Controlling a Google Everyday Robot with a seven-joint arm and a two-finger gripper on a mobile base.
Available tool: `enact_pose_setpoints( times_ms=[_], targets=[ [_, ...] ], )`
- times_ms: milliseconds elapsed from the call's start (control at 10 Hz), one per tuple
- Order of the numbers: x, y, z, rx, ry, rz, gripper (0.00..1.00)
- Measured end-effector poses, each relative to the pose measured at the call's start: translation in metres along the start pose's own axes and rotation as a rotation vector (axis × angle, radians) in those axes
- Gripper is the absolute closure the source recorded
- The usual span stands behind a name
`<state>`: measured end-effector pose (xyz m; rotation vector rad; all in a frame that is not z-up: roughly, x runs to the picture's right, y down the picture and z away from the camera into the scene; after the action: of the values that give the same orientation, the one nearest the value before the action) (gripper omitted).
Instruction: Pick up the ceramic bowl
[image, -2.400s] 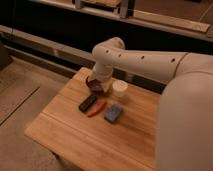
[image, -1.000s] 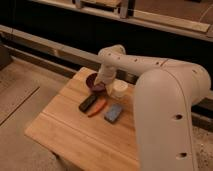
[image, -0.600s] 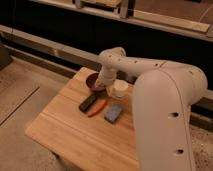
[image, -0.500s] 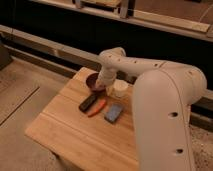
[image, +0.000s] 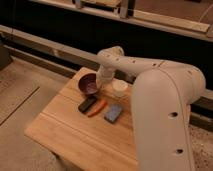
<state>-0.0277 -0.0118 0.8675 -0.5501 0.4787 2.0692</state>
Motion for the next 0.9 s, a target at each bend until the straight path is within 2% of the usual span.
enact_pose_setpoints(
  times_ms=[300,700,900],
  targets=[
    [-0.002,0.013,-0.012,0.002,-0.031,-0.035,1.0],
    [-0.004,0.007,-0.027,-0.008,-0.063,-0.015,1.0],
    [-0.004,0.006,-0.039,-0.029,-0.083,-0.016,1.0]
  ],
)
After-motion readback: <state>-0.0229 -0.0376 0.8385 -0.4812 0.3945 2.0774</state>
